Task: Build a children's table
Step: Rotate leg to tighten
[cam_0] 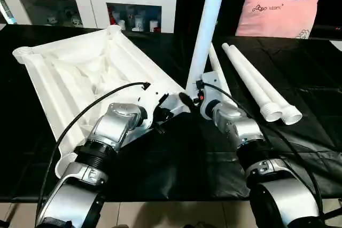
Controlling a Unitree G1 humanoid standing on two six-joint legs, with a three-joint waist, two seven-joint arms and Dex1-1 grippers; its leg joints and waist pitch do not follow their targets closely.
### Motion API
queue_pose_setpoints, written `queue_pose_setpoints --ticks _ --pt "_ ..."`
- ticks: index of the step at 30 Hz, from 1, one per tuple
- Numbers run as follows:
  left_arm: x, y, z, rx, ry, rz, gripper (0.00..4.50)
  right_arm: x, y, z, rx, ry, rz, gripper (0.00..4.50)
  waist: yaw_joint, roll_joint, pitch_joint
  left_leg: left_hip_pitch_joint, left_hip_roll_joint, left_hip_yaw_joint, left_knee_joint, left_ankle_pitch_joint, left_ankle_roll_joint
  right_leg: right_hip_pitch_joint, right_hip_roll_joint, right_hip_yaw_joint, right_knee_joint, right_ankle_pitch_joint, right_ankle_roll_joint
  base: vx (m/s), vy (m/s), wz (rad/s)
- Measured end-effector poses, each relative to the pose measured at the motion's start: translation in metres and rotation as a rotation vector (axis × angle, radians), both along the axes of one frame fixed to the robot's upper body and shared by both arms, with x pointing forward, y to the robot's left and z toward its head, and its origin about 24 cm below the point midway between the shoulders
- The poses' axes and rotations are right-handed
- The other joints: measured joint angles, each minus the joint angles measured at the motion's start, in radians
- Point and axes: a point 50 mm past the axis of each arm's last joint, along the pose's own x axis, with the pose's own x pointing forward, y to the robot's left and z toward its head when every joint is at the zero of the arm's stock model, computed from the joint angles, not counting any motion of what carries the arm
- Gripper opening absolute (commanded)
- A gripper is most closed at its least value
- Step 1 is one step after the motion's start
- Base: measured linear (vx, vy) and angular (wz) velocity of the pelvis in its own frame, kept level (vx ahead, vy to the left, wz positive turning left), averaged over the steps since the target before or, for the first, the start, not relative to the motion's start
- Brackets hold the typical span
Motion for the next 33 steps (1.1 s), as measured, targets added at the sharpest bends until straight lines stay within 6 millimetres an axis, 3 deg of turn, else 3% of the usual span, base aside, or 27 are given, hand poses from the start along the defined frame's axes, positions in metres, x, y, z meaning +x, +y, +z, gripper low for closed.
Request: queue_pose_setpoints --ticks 4,8,17,20,24,29,33 --pt "-0.001 0.002 0.001 0.008 -0.003 -0.032 0.00 -0.005 -0.009 -0.003 -0.006 -0.041 0.071 4.22 0.004 0.000 0.000 0.000 0.000 0.000 0.000 0.000 0.000 0.000 0.000 0.000 0.000 0.000 0.000 0.000 0.000 0.00" --pt "-0.003 0.017 0.003 0.022 0.000 -0.115 0.00 -0.016 -0.036 -0.003 0.004 -0.077 0.243 4.44 0.009 0.000 0.001 -0.002 0.000 0.000 -0.001 0.000 0.000 -0.003 0.000 -0.001 0.000 0.000 0.000 0.000 0.000 0.00" --pt "-0.015 0.050 0.006 0.051 0.020 -0.262 0.00 -0.031 -0.078 0.022 -0.009 -0.147 0.523 4.44 0.023 0.001 0.001 -0.001 0.001 0.000 0.001 0.000 0.001 -0.004 0.000 -0.001 0.000 0.000 -0.001 0.000 0.000 0.00" --pt "-0.022 0.062 0.008 0.071 0.040 -0.356 0.00 -0.039 -0.084 0.027 -0.020 -0.139 0.639 4.44 0.029 0.001 0.001 0.000 0.001 0.000 0.001 0.000 0.000 -0.003 0.000 -0.001 0.000 0.000 -0.001 0.000 0.000 0.00" --pt "-0.030 0.072 0.011 0.094 0.078 -0.461 0.00 -0.045 -0.080 0.027 -0.046 -0.121 0.771 4.44 0.041 0.001 0.001 0.000 0.001 0.000 0.001 0.000 0.000 -0.003 0.000 -0.001 0.000 0.000 -0.001 0.000 0.000 0.00" --pt "-0.040 0.070 0.010 0.089 0.107 -0.591 0.00 -0.053 -0.066 0.021 -0.065 -0.102 0.900 4.44 0.064 0.001 0.001 -0.001 0.000 0.000 0.002 0.000 0.000 -0.003 -0.001 -0.001 0.000 0.000 -0.001 0.000 0.000 0.00" --pt "-0.042 0.066 0.010 0.088 0.114 -0.637 0.00 -0.056 -0.060 0.019 -0.054 -0.097 0.957 4.44 0.067 0.001 0.001 0.000 0.000 0.000 0.003 0.000 0.000 -0.002 -0.001 -0.001 0.000 0.001 -0.001 0.000 0.000 0.00"
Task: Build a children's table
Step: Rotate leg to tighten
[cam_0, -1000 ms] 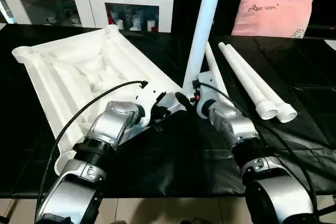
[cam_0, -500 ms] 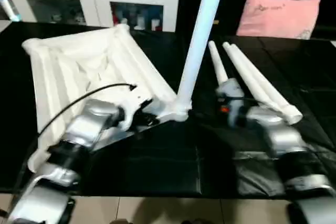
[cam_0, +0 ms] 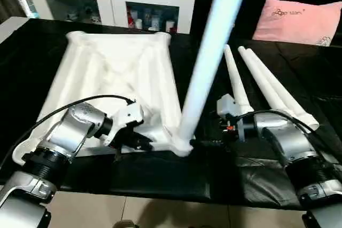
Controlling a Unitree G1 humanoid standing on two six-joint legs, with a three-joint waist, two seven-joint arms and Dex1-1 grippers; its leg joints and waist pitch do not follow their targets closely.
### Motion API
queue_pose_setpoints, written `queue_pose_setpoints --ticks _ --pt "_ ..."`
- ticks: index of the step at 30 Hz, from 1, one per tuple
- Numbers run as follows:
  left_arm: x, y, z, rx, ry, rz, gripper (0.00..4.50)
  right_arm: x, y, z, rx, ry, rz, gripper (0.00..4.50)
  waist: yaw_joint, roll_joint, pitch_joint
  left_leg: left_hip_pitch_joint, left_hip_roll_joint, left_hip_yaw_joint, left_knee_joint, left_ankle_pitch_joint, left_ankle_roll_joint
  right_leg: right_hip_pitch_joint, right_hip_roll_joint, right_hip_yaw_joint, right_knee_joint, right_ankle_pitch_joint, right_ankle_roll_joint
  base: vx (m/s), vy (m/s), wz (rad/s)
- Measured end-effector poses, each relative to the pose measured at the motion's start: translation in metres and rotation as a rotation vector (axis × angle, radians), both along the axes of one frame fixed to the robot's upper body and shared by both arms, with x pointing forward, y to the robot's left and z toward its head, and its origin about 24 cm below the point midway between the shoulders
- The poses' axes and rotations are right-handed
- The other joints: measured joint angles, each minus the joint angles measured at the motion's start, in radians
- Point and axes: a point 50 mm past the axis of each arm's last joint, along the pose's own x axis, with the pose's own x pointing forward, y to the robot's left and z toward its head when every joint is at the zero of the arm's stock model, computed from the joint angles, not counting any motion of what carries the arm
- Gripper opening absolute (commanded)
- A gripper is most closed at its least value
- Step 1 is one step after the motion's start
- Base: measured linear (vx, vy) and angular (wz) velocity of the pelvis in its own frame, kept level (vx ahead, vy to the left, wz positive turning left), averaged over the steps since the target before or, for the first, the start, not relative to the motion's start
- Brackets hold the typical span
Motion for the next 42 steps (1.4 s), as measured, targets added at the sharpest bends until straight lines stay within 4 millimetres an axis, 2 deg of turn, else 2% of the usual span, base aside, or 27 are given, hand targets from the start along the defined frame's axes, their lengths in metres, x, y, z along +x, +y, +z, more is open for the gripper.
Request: queue_pose_setpoints --ticks 2,3,7,9,12,15,24,33,42 --pt "-0.001 -0.002 -0.001 -0.003 0.004 -0.012 0.00 -0.003 0.005 -0.002 0.007 0.022 0.041 4.44 -0.002 0.000 0.000 0.000 0.000 0.000 0.000 0.000 0.000 0.000 0.000 0.000 0.000 0.000 0.000 0.000 0.000 0.00" --pt "-0.001 -0.003 -0.001 -0.004 0.005 -0.016 0.00 -0.003 0.007 -0.003 0.011 0.030 0.050 4.16 -0.003 0.000 0.000 0.000 0.000 0.000 0.000 0.000 0.000 0.000 0.000 0.000 0.000 0.000 0.000 0.000 0.000 0.00" --pt "-0.002 -0.004 -0.001 -0.005 0.006 -0.029 0.00 -0.006 0.009 -0.004 0.021 0.060 0.082 4.03 -0.002 0.000 0.000 0.000 0.000 0.000 0.000 0.000 0.000 0.000 0.000 0.000 0.000 0.000 0.000 0.000 0.000 0.00" --pt "-0.002 -0.004 -0.001 -0.005 0.004 -0.032 0.00 -0.006 0.011 -0.004 0.028 0.067 0.096 3.74 -0.002 0.000 0.000 0.000 0.000 0.000 0.000 0.000 0.000 0.000 0.000 0.000 0.000 0.000 0.000 0.000 0.000 0.00" --pt "-0.002 -0.004 -0.001 -0.004 0.002 -0.036 0.00 -0.007 0.011 -0.003 0.036 0.074 0.111 3.59 -0.002 0.000 0.000 0.000 0.000 0.000 0.000 0.000 0.000 0.000 0.000 0.000 0.000 0.000 0.000 0.000 0.000 0.00" --pt "-0.002 -0.004 -0.001 -0.002 0.002 -0.040 0.00 -0.006 0.012 -0.002 0.039 0.075 0.115 3.20 -0.002 0.000 0.000 0.000 0.000 0.000 0.000 0.000 0.000 0.000 0.000 0.000 0.000 0.000 0.000 0.000 0.000 0.00" --pt "-0.003 -0.003 -0.001 0.000 0.013 -0.054 0.00 -0.007 0.011 -0.003 0.052 0.098 0.122 2.43 -0.001 0.000 0.000 0.000 0.000 0.000 0.000 0.000 0.000 0.000 0.000 0.000 0.000 0.000 0.000 0.000 0.000 0.00" --pt "-0.003 -0.004 -0.001 -0.001 0.014 -0.058 0.00 -0.007 0.012 -0.001 0.054 0.087 0.127 2.08 -0.001 -0.001 0.000 0.001 0.000 0.000 0.000 0.000 0.000 0.001 0.000 0.000 0.000 0.000 0.000 0.000 0.000 0.00" --pt "-0.004 -0.006 -0.003 -0.008 0.024 -0.056 0.00 -0.014 0.009 -0.005 0.072 0.092 0.104 2.06 0.005 0.000 -0.001 0.001 0.000 0.000 0.000 0.000 0.000 0.002 0.000 0.000 0.000 0.000 0.000 0.000 0.000 0.00"
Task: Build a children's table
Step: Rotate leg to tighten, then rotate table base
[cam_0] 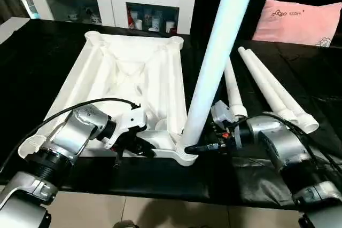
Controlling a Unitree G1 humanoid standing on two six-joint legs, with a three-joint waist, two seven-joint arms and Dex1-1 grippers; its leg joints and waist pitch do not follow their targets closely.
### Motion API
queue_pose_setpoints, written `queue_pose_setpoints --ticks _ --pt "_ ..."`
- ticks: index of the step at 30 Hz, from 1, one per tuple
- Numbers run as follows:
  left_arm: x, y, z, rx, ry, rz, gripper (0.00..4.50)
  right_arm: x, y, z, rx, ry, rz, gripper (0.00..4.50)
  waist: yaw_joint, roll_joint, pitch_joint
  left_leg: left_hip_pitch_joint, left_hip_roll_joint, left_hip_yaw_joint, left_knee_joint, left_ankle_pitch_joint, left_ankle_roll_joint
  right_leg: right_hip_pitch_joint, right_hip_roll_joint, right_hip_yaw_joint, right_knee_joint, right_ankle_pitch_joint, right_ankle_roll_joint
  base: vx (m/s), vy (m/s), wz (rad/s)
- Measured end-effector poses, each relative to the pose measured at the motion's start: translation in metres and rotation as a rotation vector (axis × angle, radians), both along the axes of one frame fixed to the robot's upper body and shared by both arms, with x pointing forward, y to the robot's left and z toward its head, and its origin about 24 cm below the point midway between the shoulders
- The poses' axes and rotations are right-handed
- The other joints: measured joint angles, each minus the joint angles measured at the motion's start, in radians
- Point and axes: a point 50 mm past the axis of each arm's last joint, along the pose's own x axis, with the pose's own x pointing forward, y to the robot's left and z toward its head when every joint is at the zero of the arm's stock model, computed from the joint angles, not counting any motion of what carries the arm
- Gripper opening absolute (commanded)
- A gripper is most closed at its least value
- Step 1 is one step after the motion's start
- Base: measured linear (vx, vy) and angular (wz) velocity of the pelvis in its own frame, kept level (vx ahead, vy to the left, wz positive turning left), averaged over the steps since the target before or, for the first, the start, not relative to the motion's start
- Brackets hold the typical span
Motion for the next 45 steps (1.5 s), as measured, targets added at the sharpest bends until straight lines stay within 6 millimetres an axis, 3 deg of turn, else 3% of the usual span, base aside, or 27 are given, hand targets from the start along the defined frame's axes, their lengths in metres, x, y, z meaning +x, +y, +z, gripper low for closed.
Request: queue_pose_setpoints --ticks 7,10,13,17,20,22,25,33,36,40,45 --pt "0.005 -0.010 -0.008 -0.035 0.003 0.111 0.00 -0.003 -0.004 -0.010 0.043 0.009 -0.164 2.04 0.001 0.005 -0.003 0.005 0.000 0.000 0.001 0.000 0.000 0.008 0.000 0.000 0.000 -0.004 0.006 0.000 0.000 0.00" --pt "0.011 -0.014 -0.012 -0.054 -0.010 0.218 0.00 0.005 -0.001 -0.014 0.047 0.004 -0.324 2.03 -0.019 0.006 -0.003 0.015 -0.001 0.000 0.002 0.000 0.000 0.013 0.000 0.001 0.000 -0.004 0.007 0.000 0.000 0.00" --pt "0.024 -0.025 -0.016 -0.076 -0.030 0.432 0.00 0.026 0.014 -0.020 0.058 -0.008 -0.624 2.01 -0.055 0.006 -0.004 0.017 -0.001 -0.003 0.005 0.000 0.000 0.016 -0.001 -0.003 -0.001 -0.004 0.007 -0.035 0.005 -0.08" --pt "0.036 -0.042 -0.017 -0.086 -0.041 0.619 0.00 0.049 0.036 -0.019 0.043 0.019 -0.896 1.99 -0.085 0.016 -0.004 0.015 0.000 -0.025 0.002 0.000 0.000 0.021 -0.002 -0.032 -0.030 -0.004 0.007 0.000 0.000 0.00" --pt "0.041 -0.048 -0.017 -0.086 -0.058 0.704 0.00 0.061 0.052 -0.015 0.001 0.039 -1.022 1.99 -0.104 0.018 -0.003 0.013 -0.001 -0.030 0.002 0.000 0.000 0.022 -0.014 -0.053 -0.038 -0.004 0.007 0.000 0.000 0.00" --pt "0.043 -0.051 -0.017 -0.087 -0.059 0.739 0.00 0.066 0.057 -0.013 -0.006 0.052 -1.061 1.99 -0.109 0.018 -0.003 0.014 -0.002 -0.028 0.002 0.000 0.000 0.022 -0.016 -0.053 -0.037 -0.004 0.007 0.000 0.000 0.00" --pt "0.044 -0.053 -0.015 -0.088 -0.065 0.760 0.00 0.070 0.059 -0.010 0.000 0.067 -1.090 2.68 -0.112 0.017 -0.003 0.012 -0.002 -0.027 0.002 -0.002 0.002 0.021 -0.017 -0.052 -0.038 -0.004 0.007 0.000 0.000 0.00" --pt "0.046 -0.054 -0.010 -0.095 -0.085 0.756 0.00 0.069 0.057 -0.013 0.019 0.059 -1.083 3.36 -0.093 0.017 -0.003 0.004 -0.002 -0.024 -0.004 -0.008 -0.001 0.013 -0.017 -0.050 -0.031 0.016 -0.004 0.000 0.000 0.00" --pt "0.046 -0.051 -0.007 -0.093 -0.095 0.745 0.00 0.063 0.049 -0.020 0.015 0.049 -1.052 3.69 -0.080 0.017 -0.004 -0.001 0.000 -0.022 -0.005 -0.007 0.000 0.004 -0.015 -0.049 -0.027 0.018 -0.008 0.000 0.000 0.00" --pt "0.046 -0.045 -0.006 -0.088 -0.108 0.738 0.00 0.056 0.038 -0.022 0.035 0.032 -1.013 4.00 -0.076 0.018 -0.003 -0.001 0.001 -0.020 -0.006 -0.007 -0.001 0.002 -0.015 -0.049 -0.026 0.018 -0.008 0.000 0.000 0.00" --pt "0.049 -0.030 -0.004 -0.075 -0.141 0.768 0.00 0.030 0.010 -0.038 0.051 0.091 -0.961 4.43 -0.075 0.020 -0.001 -0.002 0.000 -0.018 -0.005 -0.008 -0.002 0.001 -0.015 -0.047 -0.027 0.018 -0.007 0.000 0.000 0.00"
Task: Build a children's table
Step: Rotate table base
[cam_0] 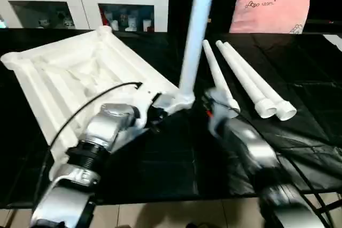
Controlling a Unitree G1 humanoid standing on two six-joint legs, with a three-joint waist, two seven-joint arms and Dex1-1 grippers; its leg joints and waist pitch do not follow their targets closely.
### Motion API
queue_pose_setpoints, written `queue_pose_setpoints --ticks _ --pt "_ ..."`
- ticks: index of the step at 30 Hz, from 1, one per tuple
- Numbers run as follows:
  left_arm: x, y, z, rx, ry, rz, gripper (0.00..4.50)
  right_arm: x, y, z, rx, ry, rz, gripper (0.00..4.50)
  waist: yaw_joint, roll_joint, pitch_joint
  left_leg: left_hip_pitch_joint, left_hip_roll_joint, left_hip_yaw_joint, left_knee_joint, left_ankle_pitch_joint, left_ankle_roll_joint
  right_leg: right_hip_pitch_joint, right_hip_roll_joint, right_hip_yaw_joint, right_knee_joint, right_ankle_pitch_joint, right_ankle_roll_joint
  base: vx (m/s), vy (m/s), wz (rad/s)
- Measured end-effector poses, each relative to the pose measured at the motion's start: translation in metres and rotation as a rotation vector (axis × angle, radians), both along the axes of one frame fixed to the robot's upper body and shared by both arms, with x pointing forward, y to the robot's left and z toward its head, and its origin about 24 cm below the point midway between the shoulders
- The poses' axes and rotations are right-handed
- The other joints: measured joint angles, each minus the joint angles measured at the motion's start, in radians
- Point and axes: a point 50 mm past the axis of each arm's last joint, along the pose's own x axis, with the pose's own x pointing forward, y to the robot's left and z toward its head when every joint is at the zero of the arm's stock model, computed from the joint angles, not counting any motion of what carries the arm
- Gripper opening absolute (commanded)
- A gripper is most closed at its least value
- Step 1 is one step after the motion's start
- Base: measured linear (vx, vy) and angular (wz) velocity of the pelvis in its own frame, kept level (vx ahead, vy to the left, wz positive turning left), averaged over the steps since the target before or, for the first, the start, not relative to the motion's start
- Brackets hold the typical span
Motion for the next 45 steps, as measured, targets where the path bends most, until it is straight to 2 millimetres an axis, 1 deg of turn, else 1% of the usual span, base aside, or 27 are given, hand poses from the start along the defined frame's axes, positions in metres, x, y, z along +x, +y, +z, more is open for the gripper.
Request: queue_pose_setpoints --ticks 1,5,7,12,13,14,16,17,18,19,24,26,28,30,31,32,33,35,36,37,38,41,42,43,44,45 --pt "0.001 0.001 0.000 -0.001 -0.005 0.013 0.00 -0.001 -0.004 0.003 0.008 -0.012 0.002 4.48 0.000 0.002 0.001 -0.001 0.000 0.000 0.001 0.000 0.000 0.000 0.000 0.000 0.000 0.000 0.001 0.000 0.000 0.00" --pt "0.005 -0.002 -0.002 -0.008 -0.019 0.050 0.00 0.000 -0.009 0.033 0.060 -0.140 0.027 4.48 0.004 0.003 0.002 0.000 0.000 0.000 0.000 0.000 0.000 0.000 0.000 0.000 0.000 -0.002 0.003 0.000 0.000 0.00" --pt "0.007 -0.006 -0.002 -0.009 -0.024 0.058 0.00 -0.002 -0.012 0.039 0.063 -0.141 0.038 4.48 0.008 0.005 0.002 0.000 0.000 0.000 0.000 0.000 0.000 0.000 0.000 0.000 -0.001 -0.002 0.004 0.000 0.000 0.00" --pt "0.012 -0.010 -0.002 -0.001 -0.048 0.064 0.00 -0.011 -0.020 0.032 0.046 -0.093 0.048 4.48 0.011 0.011 0.002 -0.001 -0.001 0.001 -0.001 0.001 0.002 0.000 0.000 0.000 -0.004 -0.001 0.003 0.000 0.000 0.00" --pt "0.013 -0.011 -0.002 0.001 -0.051 0.065 0.27 -0.011 -0.020 0.031 0.042 -0.092 0.046 4.50 0.011 0.012 0.002 -0.001 -0.001 0.001 -0.001 0.001 0.002 0.000 0.000 0.000 -0.004 -0.001 0.003 0.000 0.000 0.00" --pt "0.014 -0.012 -0.003 -0.005 -0.053 0.067 0.55 -0.011 -0.019 0.031 0.030 -0.092 0.041 4.50 0.014 0.016 0.001 -0.001 -0.001 0.001 -0.001 0.001 0.002 0.000 0.000 -0.001 -0.004 -0.001 0.003 0.000 0.000 0.00" --pt "0.015 -0.015 -0.001 -0.052 -0.071 0.068 0.55 -0.011 -0.018 0.029 0.012 -0.086 0.035 4.50 0.019 0.019 0.002 -0.002 -0.001 0.002 0.000 0.001 0.002 0.000 0.000 -0.001 -0.004 -0.001 0.004 0.000 0.000 0.00" --pt "0.016 -0.017 0.002 -0.069 -0.086 0.062 0.75 -0.011 -0.017 0.028 0.007 -0.082 0.033 4.50 0.023 0.019 0.002 -0.002 -0.001 0.001 0.000 0.001 0.002 0.000 0.000 -0.002 -0.004 -0.001 0.004 0.000 0.000 0.00" --pt "0.017 -0.018 0.004 -0.079 -0.094 0.060 0.75 -0.011 -0.017 0.028 0.005 -0.082 0.032 4.50 0.025 0.019 0.002 -0.002 -0.001 0.001 0.000 0.001 0.002 0.000 0.000 -0.002 -0.004 -0.001 0.004 0.000 0.000 0.00" --pt "0.018 -0.018 0.008 -0.090 -0.116 0.053 0.90 -0.011 -0.015 0.028 0.003 -0.079 0.032 4.50 0.028 0.021 0.002 -0.002 -0.001 0.000 0.000 0.001 0.002 0.000 0.000 -0.002 -0.004 -0.001 0.004 0.000 0.000 0.00" --pt "0.020 -0.008 0.017 -0.118 -0.163 0.067 1.33 -0.012 -0.008 0.024 -0.004 -0.066 0.034 4.50 0.032 0.021 0.001 -0.003 -0.001 -0.001 0.000 0.001 0.002 0.000 0.000 -0.002 -0.004 0.000 0.002 0.000 0.000 0.00" --pt "0.019 -0.003 0.022 -0.130 -0.180 0.061 1.33 -0.012 -0.004 0.019 -0.001 -0.049 0.039 4.50 0.033 0.021 0.001 -0.003 -0.001 -0.001 0.000 0.001 0.001 0.000 0.000 -0.002 -0.004 0.000 0.002 0.000 0.000 0.00" --pt "0.020 0.007 0.030 -0.132 -0.210 0.080 1.33 -0.010 0.002 0.016 -0.006 -0.035 0.044 4.50 0.030 0.020 0.002 -0.003 0.000 -0.001 0.000 0.000 0.000 0.000 0.000 -0.002 -0.004 0.000 0.002 0.000 0.000 0.00" --pt "0.022 0.025 0.043 -0.111 -0.258 0.121 1.33 -0.008 0.009 0.015 -0.011 -0.029 0.049 4.50 0.028 0.020 0.002 -0.002 0.000 -0.001 0.000 0.000 0.000 0.000 0.000 -0.002 -0.003 0.000 0.002 0.000 0.000 0.00" --pt "0.023 0.038 0.049 -0.084 -0.282 0.146 1.33 -0.006 0.013 0.015 -0.012 -0.028 0.054 4.50 0.026 0.020 0.002 -0.001 0.000 -0.001 0.000 0.000 0.000 0.000 0.000 -0.002 -0.003 0.000 0.002 0.000 0.000 0.00" --pt "0.023 0.050 0.055 -0.056 -0.305 0.174 1.07 -0.005 0.016 0.016 -0.018 -0.034 0.059 4.50 0.024 0.020 0.002 -0.001 0.000 -0.001 -0.001 0.000 0.000 0.000 0.000 -0.002 -0.003 0.000 0.002 0.000 0.000 0.00" --pt "0.023 0.065 0.062 -0.018 -0.330 0.209 0.98 -0.005 0.019 0.015 -0.032 -0.041 0.065 4.50 0.026 0.020 0.002 -0.001 0.000 -0.001 -0.001 0.000 0.000 0.000 0.000 -0.002 -0.002 0.000 0.002 0.000 0.000 0.00" --pt "0.021 0.094 0.072 0.095 -0.361 0.266 0.95 -0.004 0.025 0.014 -0.036 -0.037 0.070 4.50 0.027 0.020 0.002 0.000 0.000 -0.002 -0.001 0.000 -0.001 0.000 0.000 -0.002 -0.003 0.000 0.002 0.000 0.000 0.00" --pt "0.021 0.103 0.075 0.131 -0.370 0.285 0.95 -0.004 0.026 0.013 -0.033 -0.033 0.068 4.50 0.028 0.020 0.002 0.001 0.000 -0.002 -0.001 0.000 -0.001 0.000 0.000 -0.001 -0.003 0.000 0.002 0.000 0.000 0.00" --pt "0.019 0.111 0.078 0.175 -0.375 0.299 0.69 -0.004 0.028 0.011 -0.032 -0.027 0.066 4.50 0.030 0.020 0.002 0.001 -0.001 -0.002 -0.001 0.000 -0.001 0.000 -0.001 -0.001 -0.003 0.001 0.001 0.000 0.000 0.00" --pt "0.015 0.128 0.080 0.270 -0.369 0.317 0.56 -0.002 0.034 0.010 -0.032 -0.017 0.072 4.50 0.029 0.020 0.002 0.001 -0.001 -0.003 0.000 -0.001 -0.001 0.000 -0.001 -0.001 -0.003 0.001 0.001 0.000 0.000 0.00" --pt "0.000 0.162 0.079 0.472 -0.306 0.350 0.43 0.001 0.042 0.010 -0.041 -0.021 0.074 4.50 0.027 0.020 0.002 0.001 -0.001 -0.002 -0.001 -0.001 -0.002 -0.001 -0.001 -0.001 -0.003 0.001 0.001 0.000 0.000 0.00" --pt "-0.008 0.174 0.077 0.556 -0.275 0.343 0.19 0.003 0.046 0.010 -0.043 -0.017 0.077 4.50 0.025 0.020 0.002 0.001 -0.001 -0.002 -0.001 -0.001 -0.002 -0.001 -0.001 -0.001 -0.002 0.001 0.001 0.000 0.000 0.00" --pt "-0.015 0.183 0.074 0.618 -0.236 0.342 0.19 0.004 0.048 0.010 -0.045 -0.017 0.075 4.50 0.024 0.020 0.002 0.001 -0.001 -0.002 -0.001 -0.001 -0.002 -0.001 0.000 -0.001 -0.002 0.001 0.001 0.000 0.000 0.00" --pt "-0.020 0.191 0.071 0.661 -0.202 0.350 0.09 0.006 0.049 0.010 -0.049 -0.018 0.069 4.50 0.027 0.020 0.002 0.001 -0.001 -0.002 0.000 -0.001 -0.002 -0.001 0.000 -0.001 -0.001 0.001 0.001 0.000 0.000 0.00" --pt "-0.022 0.194 0.070 0.678 -0.188 0.352 0.04 0.006 0.050 0.010 -0.053 -0.016 0.069 4.50 0.032 0.020 0.002 0.001 -0.001 -0.003 0.000 -0.001 -0.003 -0.001 -0.001 -0.001 -0.001 0.000 0.001 0.000 0.000 0.00"
